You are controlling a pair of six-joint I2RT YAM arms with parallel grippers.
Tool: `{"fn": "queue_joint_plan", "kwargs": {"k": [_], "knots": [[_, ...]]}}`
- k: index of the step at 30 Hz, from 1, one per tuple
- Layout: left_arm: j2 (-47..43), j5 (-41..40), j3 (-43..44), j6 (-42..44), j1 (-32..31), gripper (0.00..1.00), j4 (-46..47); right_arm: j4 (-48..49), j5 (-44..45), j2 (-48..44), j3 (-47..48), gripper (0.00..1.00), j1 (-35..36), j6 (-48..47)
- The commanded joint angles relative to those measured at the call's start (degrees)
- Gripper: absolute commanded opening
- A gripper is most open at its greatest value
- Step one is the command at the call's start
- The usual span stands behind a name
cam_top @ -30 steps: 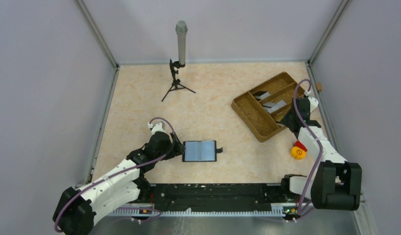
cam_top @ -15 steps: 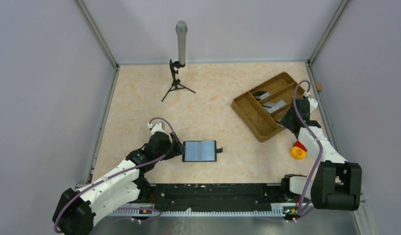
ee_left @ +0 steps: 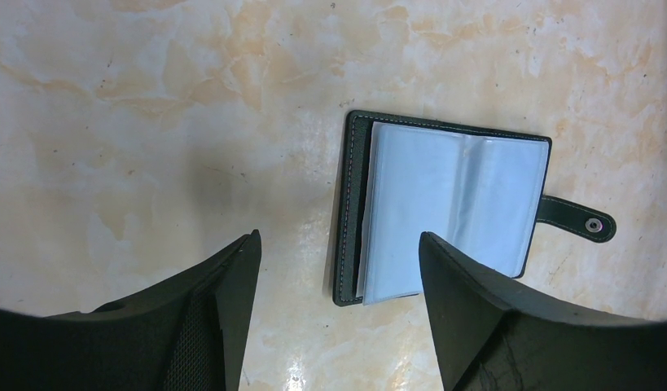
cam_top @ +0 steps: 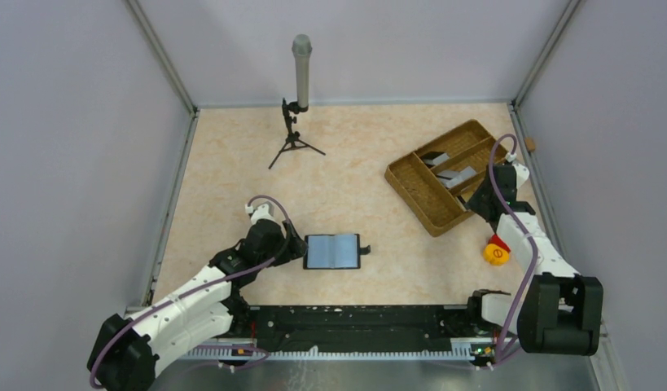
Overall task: Put the credit cards into the card holder
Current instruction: Pick up the credit card from the storage box.
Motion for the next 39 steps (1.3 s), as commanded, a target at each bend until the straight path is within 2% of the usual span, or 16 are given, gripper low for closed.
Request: {"fn": "queue_joint_plan", "kwargs": {"k": [1, 5, 7, 13, 17, 23, 29, 34, 37, 39], "knots": [[-1.6, -0.25, 0.32, 0.69, 0.38, 0.75, -0.29, -2.85, 0.41, -1.15, 0.22, 0.3, -0.64, -1.13], [-2.2, -0.43, 0.29, 0.6, 0.42, 0.75, -0.65, -2.04, 0.24, -0.81, -0.06, 0.26, -0.64, -1.19], [-2.37, -0.41, 0.38, 0.61, 0.43, 0.75, -0.89, -1.9, -0.01, -0.69, 0.08, 0.18, -0.64, -1.12], [-2.46, -0.52, 0.56, 0.62, 0.37, 0.75, -0.93, -2.35, -0.02, -1.16, 1.15, 0.11, -0.64, -1.12], [-2.42, -0.43, 0.81, 0.88, 0.44, 0.75, -0.83, -0.92, 0.39, -1.78, 1.2, 0.01, -0.64, -1.08], [-2.31, -1.06, 3.29, 4.03, 0.4, 0.78, -1.52, 0.9, 1.23, -4.12, 4.94, 0.0, -0.6, -2.14], [0.0, -1.66, 10.75, 10.44, 0.46, 0.86, -5.6, -0.82, -0.01, -7.72, 9.24, 0.0, -0.64, -4.58], [1.0, -1.83, 19.38, 16.67, 0.5, 0.93, -11.03, -4.61, -9.97, -13.69, 10.59, 0.0, -0.64, -7.65], [1.87, 2.26, 24.03, 21.57, 0.52, 0.94, -11.73, -5.26, -25.92, -15.23, 11.15, 0.0, -0.55, -9.64], [3.02, 8.72, 26.35, 26.63, 0.47, 0.94, -10.68, -4.83, -38.39, -14.62, 11.16, 0.0, 0.2, -10.33]]}}
